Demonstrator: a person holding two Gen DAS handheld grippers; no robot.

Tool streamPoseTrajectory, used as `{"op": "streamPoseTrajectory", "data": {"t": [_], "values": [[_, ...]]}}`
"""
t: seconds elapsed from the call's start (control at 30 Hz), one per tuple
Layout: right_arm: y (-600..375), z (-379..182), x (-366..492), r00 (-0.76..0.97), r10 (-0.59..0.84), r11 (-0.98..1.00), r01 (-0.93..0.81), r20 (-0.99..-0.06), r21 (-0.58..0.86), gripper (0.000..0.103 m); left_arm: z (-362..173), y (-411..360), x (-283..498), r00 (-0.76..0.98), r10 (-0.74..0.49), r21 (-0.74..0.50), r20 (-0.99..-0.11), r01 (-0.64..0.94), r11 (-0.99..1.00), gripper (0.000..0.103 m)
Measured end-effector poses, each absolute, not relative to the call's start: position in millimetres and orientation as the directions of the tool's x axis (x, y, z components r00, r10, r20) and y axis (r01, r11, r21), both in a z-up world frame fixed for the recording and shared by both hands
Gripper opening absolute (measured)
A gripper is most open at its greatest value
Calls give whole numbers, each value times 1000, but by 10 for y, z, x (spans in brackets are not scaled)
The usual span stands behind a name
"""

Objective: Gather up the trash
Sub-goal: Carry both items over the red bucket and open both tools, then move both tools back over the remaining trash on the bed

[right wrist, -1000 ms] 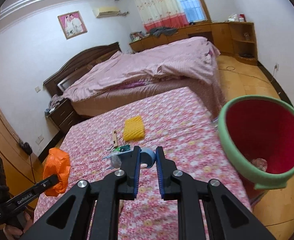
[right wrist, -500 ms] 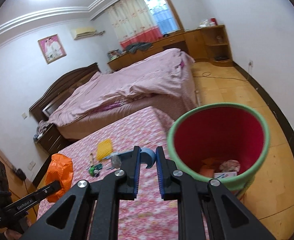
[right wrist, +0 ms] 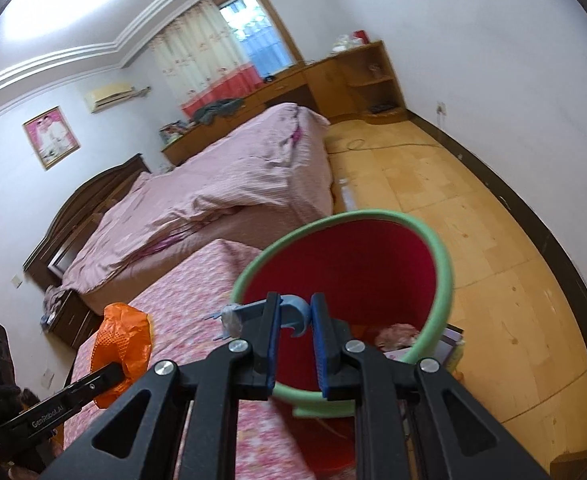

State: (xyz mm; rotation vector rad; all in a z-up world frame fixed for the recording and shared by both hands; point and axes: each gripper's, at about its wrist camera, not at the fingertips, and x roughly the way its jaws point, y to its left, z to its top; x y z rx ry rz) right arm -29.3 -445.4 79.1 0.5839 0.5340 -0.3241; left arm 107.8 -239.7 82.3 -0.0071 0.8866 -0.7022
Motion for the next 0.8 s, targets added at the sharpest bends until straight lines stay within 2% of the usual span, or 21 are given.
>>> {"op": "streamPoseTrajectory", "data": {"t": [0.43,0.5,0.57,0.67,0.8], "values": [[-4822,411,-248,772,-143,744,496,-619,447,20,543,-3139,1262,341,-581,-282,-739,626,727,15],[-4833,407,-220,776,-138,745,492,-616,452,20,522,-3190,1269,334,-589,-291,-736,629,721,19],[-4847,407,-221,776,-140,745,492,-615,451,23,520,-3225,1266,335,-588,-285,-736,634,718,33],[-4859,406,-221,781,-139,747,486,-608,454,27,523,-3264,1255,340,-589,-277,-733,642,715,39],[-4877,396,-223,783,-134,742,486,-608,462,28,515,-3302,1277,333,-588,-278,-737,643,714,39]]}}
